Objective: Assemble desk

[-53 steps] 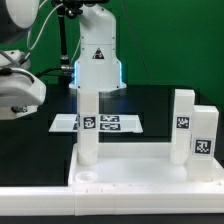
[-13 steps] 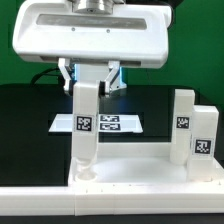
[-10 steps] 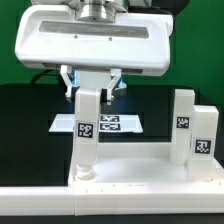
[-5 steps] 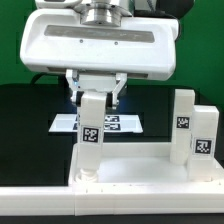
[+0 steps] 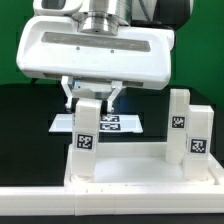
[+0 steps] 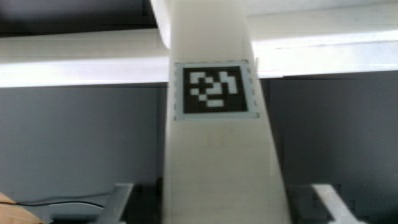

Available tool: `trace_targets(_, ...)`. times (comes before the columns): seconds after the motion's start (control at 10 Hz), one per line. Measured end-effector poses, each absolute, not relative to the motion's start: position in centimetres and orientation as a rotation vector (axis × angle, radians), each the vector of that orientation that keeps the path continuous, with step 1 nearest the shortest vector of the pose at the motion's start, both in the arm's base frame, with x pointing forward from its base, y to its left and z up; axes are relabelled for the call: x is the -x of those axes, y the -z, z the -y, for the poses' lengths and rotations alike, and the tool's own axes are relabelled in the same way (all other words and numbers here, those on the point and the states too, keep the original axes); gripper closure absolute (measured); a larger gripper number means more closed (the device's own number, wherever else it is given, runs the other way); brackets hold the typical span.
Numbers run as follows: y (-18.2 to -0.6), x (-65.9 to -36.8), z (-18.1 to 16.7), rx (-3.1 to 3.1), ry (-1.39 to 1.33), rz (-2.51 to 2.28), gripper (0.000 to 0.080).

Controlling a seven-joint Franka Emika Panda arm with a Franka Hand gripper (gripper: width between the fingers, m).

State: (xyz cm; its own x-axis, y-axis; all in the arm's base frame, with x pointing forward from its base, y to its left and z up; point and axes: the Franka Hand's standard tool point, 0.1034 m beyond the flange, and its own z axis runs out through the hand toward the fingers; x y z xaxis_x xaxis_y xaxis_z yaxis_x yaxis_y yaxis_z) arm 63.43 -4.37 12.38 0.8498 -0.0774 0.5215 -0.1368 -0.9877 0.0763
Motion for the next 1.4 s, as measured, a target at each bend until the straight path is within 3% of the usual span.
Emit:
trace_targets(0.2,-12.4,-63.4,4.4,-2.914,-0.814,0.169,0.0511)
trace_targets(0.3,-12.3,-63.4,4.4,-2.915,-0.814,0.169,0.0419)
trace_targets(0.4,-12.3,-63.4,4.4,-2.915,-0.813,0.169,0.0246)
trace_targets(0.5,-12.3,-63.4,4.4,-2.915,-0.813,0.169,0.0246)
trace_targets(0.6,-12.3,-63.4,4.4,-2.915,-0.813,0.169,0.017)
trace_targets(1.2,-12.3,-63.4,4.5,-2.915,-0.809,0.164,0.0151)
trace_targets(1.4,-13.8,-63.3,7.2,-3.009,-0.633,0.099,0.0151)
